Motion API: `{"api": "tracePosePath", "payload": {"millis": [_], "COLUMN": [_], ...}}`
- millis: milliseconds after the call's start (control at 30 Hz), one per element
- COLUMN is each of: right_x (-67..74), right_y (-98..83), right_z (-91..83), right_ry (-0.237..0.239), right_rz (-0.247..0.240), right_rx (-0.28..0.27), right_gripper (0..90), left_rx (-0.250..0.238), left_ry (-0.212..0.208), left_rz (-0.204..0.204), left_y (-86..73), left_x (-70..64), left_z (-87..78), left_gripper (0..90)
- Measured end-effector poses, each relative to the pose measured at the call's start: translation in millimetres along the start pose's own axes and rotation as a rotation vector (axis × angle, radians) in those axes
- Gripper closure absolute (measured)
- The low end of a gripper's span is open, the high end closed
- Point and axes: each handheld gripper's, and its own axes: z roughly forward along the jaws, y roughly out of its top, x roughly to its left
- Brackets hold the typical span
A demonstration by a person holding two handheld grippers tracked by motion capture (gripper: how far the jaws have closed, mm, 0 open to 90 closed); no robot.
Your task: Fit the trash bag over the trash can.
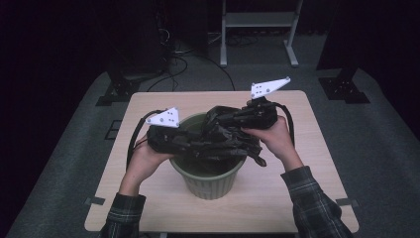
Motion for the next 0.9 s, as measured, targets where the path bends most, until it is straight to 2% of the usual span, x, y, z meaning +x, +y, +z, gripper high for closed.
{"api": "tracePosePath", "payload": {"millis": [133, 233, 267, 333, 433, 533, 600, 700, 733, 767, 833, 867, 900], "right_x": [3.8, 6.8, 6.9, 5.9, 5.9, 7.2, 9.0, 10.8, 11.9, 12.0, 12.4, 12.4, 12.5], "right_y": [6.1, 9.3, 8.6, 7.1, 5.9, 6.0, 6.7, 7.3, 7.6, 7.3, 5.5, 5.5, 1.9], "right_z": [11.3, 19.7, 21.7, 21.8, 21.9, 22.8, 23.7, 24.0, 22.5, 20.6, 14.3, 14.3, 4.9], "right_ry": [0.017, 0.023, 0.026, 0.029, 0.032, 0.045, 0.051, 0.056, 0.055, 0.05, 0.033, 0.033, 0.02], "right_rz": [-0.014, -0.028, -0.028, -0.023, -0.021, -0.027, -0.03, -0.035, -0.03, -0.026, -0.022, -0.022, -0.012], "right_rx": [0.007, 0.021, 0.03, 0.037, 0.042, 0.042, 0.04, 0.038, 0.034, 0.03, 0.023, 0.023, 0.02], "right_gripper": [89.9, 89.8, 89.8, 89.8, 89.8, 89.8, 89.8, 87.9, 80.3, 76.7, 69.6, 69.6, 63.5], "left_rx": [0.03, 0.025, 0.003, -0.028, -0.057, -0.058, -0.044, -0.028, -0.011, -0.012, -0.019, -0.027, -0.041], "left_ry": [0.005, 0.024, 0.053, 0.07, 0.077, 0.083, 0.069, 0.058, 0.057, 0.063, 0.075, 0.08, 0.093], "left_rz": [0.011, 0.016, 0.01, 0.008, 0.002, 0.007, 0.013, 0.023, 0.016, 0.014, 0.003, -0.004, -0.021], "left_y": [-1.0, -1.4, -1.9, -1.9, 0.3, 3.0, 7.2, 8.7, 8.3, 7.2, 5.8, 4.1, 0.7], "left_x": [-2.5, -4.0, -3.8, -1.9, 0.5, 1.3, 2.2, 2.4, 2.6, 3.1, 3.3, 4.1, 5.5], "left_z": [5.2, 3.0, -2.7, -10.2, -18.5, -20.2, -18.3, -16.1, -14.2, -14.3, -15.0, -16.3, -18.9], "left_gripper": [60.6, 49.9, 46.4, 42.1, 40.2, 40.4, 48.4, 70.0, 76.1, 80.8, 84.5, 84.5, 84.6]}}
